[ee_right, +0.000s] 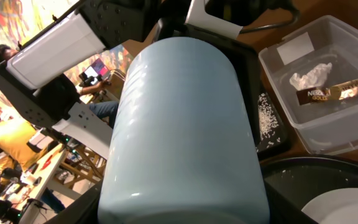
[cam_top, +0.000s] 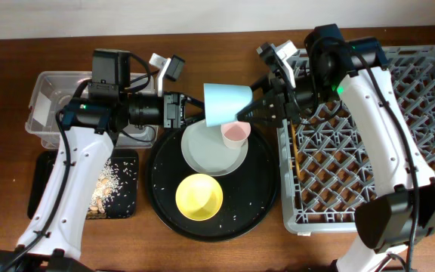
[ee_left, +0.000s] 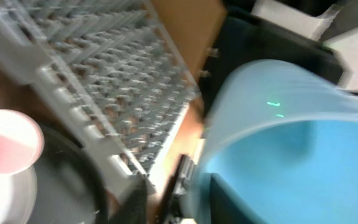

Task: Sort waste into correct bins and load items into the dishwasher rack
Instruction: 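Hand the blue cup from left gripper to right gripper above the tray, then lower the blue cup upside down into the rack with right gripper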

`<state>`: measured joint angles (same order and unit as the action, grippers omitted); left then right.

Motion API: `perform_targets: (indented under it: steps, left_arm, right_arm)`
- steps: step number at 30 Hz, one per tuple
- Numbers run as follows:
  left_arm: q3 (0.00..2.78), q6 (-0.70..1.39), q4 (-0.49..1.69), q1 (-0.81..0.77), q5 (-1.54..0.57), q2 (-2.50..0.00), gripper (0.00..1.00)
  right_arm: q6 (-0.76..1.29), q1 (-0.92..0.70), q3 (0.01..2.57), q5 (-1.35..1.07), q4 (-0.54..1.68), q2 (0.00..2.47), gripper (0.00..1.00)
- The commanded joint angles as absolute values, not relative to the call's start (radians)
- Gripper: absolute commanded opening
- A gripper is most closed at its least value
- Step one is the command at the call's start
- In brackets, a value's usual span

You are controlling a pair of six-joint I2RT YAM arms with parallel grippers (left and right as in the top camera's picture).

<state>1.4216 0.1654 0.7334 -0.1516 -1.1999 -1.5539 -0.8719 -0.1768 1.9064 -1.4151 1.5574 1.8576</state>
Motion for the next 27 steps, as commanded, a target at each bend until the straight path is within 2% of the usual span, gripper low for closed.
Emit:
perform_targets:
  steps: [1, 4, 6, 8, 9, 12, 14, 15, 18, 20, 27]
  left_arm:
    - [1.425, 0.140, 0.748, -0.154, -0.925, -1.554, 0.46]
    - [1.425, 0.140, 0.780, -0.154, -0.759, -1.554, 0.55]
    - [1.425, 0.140, 0.814, -0.154, -0.681, -1.554, 0.68]
    - [1.425, 0.140, 0.833, -0.154, -0.637, -1.554, 0.99]
    - [1.425, 0.140, 0.839, -0.154, -0.622, -1.554, 0.99]
    - [1.425, 0.140, 0.843, -0.154, -0.620, -1.554, 0.99]
    - [1.425, 0.140, 0.843, -0.154, -0.620, -1.554, 0.99]
    - [1.425, 0.140, 0.843, -0.154, -0.620, -1.554, 0.99]
    - [1.425, 0.140, 0.843, -0.154, -0.620, -1.554, 0.99]
    - [1.425, 0.140, 0.843, -0.154, -0.620, -1.554, 0.99]
    - [1.425, 0.140, 0.843, -0.154, -0.620, -1.554, 0.99]
  right_arm:
    - [-0.883, -0.164, 1.912, -1.455, 1.551, 1.841, 0.52]
    - [-0.882, -0.129, 1.912, -1.393, 1.551, 1.841, 0.49]
    - [-0.850, -0.076, 1.912, -1.344, 1.546, 1.841, 0.48]
    - [-0.814, -0.021, 1.912, -1.293, 1.533, 1.841, 0.47]
    - [-0.760, 0.010, 1.912, -1.246, 1.502, 1.841, 0.46]
    - [-0.414, 0.099, 1.912, -0.984, 1.327, 1.841, 0.42]
    - [-0.207, 0.126, 1.912, -0.744, 1.235, 1.841, 0.41]
    - [-0.123, 0.126, 1.912, -0.543, 1.195, 1.841, 0.41]
    - [-0.014, 0.118, 1.912, -0.241, 1.169, 1.841, 0.41]
    - [0.009, 0.118, 1.912, -0.140, 1.159, 1.847, 0.41]
    - [0.009, 0.117, 1.911, -0.123, 1.147, 1.974, 0.41]
